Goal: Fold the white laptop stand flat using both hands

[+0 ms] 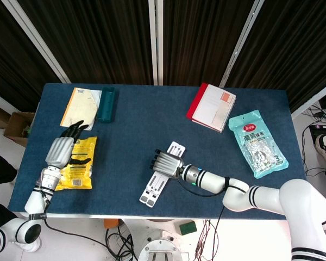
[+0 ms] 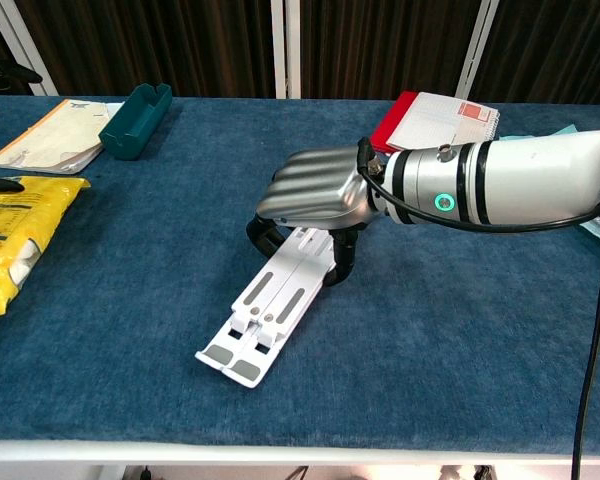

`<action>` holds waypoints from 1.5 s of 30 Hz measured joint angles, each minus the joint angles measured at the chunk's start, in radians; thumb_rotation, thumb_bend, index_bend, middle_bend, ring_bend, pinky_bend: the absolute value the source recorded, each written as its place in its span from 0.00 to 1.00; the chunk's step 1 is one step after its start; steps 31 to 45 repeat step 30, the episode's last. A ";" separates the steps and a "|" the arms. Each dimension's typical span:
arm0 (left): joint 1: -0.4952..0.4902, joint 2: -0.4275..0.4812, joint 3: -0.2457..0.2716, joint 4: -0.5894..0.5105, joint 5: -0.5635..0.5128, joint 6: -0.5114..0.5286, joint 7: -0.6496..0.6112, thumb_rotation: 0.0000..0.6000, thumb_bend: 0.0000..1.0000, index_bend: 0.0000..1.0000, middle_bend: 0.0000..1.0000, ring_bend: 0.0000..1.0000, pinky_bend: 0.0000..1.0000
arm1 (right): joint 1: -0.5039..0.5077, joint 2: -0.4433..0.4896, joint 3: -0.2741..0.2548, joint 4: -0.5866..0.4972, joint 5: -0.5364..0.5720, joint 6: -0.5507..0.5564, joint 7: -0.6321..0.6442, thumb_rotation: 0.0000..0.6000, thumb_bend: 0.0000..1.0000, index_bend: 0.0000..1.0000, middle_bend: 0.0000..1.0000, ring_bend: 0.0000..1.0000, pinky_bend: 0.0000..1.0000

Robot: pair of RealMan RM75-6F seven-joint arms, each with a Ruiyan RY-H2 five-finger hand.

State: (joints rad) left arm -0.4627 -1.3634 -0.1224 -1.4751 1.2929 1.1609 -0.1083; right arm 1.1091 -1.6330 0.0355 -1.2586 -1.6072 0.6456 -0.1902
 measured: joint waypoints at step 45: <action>0.358 0.233 0.114 -0.112 0.027 0.378 0.185 1.00 0.00 0.12 0.07 0.04 0.15 | -0.824 0.579 -0.108 -0.418 0.222 0.865 0.119 1.00 0.05 0.00 0.16 0.00 0.00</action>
